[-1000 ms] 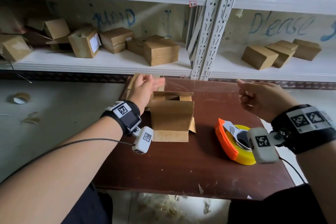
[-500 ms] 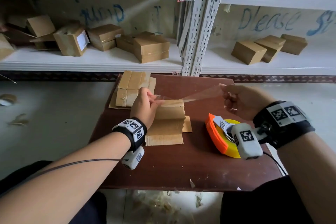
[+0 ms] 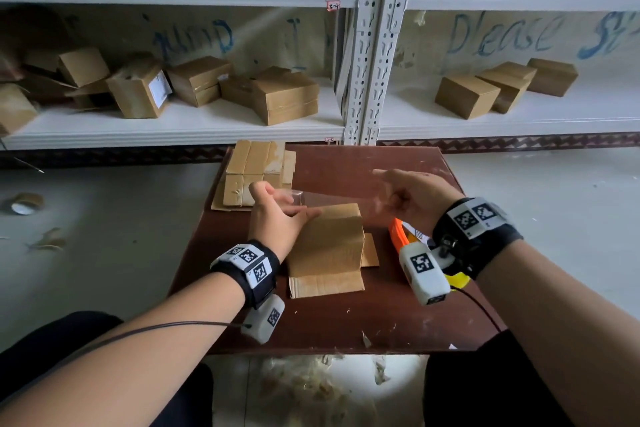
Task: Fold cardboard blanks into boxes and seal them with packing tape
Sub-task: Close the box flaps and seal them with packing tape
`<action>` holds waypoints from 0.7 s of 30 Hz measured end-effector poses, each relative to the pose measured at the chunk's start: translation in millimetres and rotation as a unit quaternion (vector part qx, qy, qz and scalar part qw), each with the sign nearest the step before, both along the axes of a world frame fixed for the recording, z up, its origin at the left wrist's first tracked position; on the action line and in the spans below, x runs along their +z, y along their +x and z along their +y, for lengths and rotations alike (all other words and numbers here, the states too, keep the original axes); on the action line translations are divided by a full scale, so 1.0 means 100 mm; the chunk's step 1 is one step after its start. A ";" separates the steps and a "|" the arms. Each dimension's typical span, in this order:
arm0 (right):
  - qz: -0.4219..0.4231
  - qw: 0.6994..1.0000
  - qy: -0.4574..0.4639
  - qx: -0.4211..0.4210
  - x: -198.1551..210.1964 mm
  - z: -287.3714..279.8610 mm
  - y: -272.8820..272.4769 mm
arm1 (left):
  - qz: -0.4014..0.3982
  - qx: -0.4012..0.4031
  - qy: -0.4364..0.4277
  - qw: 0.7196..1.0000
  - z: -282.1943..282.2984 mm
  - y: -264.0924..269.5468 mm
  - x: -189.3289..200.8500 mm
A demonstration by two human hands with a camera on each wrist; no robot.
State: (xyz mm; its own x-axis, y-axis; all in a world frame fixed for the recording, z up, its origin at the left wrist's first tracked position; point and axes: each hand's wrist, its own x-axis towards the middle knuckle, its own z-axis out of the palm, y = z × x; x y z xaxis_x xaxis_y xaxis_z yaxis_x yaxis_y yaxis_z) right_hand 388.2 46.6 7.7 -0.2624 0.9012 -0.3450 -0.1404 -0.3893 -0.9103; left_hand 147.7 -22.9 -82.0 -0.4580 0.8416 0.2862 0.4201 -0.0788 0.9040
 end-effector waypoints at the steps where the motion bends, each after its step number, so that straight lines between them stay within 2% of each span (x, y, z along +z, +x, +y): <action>1: 0.025 1.000 0.012 0.008 -0.04 -0.04 -0.06 | -0.004 -0.001 0.001 1.000 -0.01 0.00 0.00; 7: 0.111 0.994 -0.001 0.015 -0.20 -0.09 -0.28 | -0.019 0.000 0.011 1.000 -0.11 0.03 -0.04; 10: 0.207 0.978 -0.014 0.000 -0.11 -0.09 -0.34 | -0.041 0.007 -0.007 0.999 -0.15 0.07 -0.06; 13: 0.265 0.963 -0.046 -0.003 0.03 -0.21 -0.39 | -0.061 0.002 0.006 0.998 -0.15 0.11 -0.09; 15: 0.266 0.962 -0.067 0.002 0.03 -0.26 -0.44 | -0.083 -0.002 0.012 0.996 -0.13 0.13 -0.10; 21: 0.171 0.981 -0.093 -0.008 -0.38 -0.26 -0.57 | -0.090 0.007 0.038 0.995 -0.13 0.13 -0.07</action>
State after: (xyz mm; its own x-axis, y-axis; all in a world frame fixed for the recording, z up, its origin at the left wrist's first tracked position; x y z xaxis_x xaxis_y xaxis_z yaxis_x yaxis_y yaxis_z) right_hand 331.6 20.6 -30.0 -0.3780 0.8361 -0.3976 -0.4318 -0.5391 -0.7231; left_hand 160.7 -35.6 -88.9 -0.5185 0.8143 0.2610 0.2533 -0.1453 0.9564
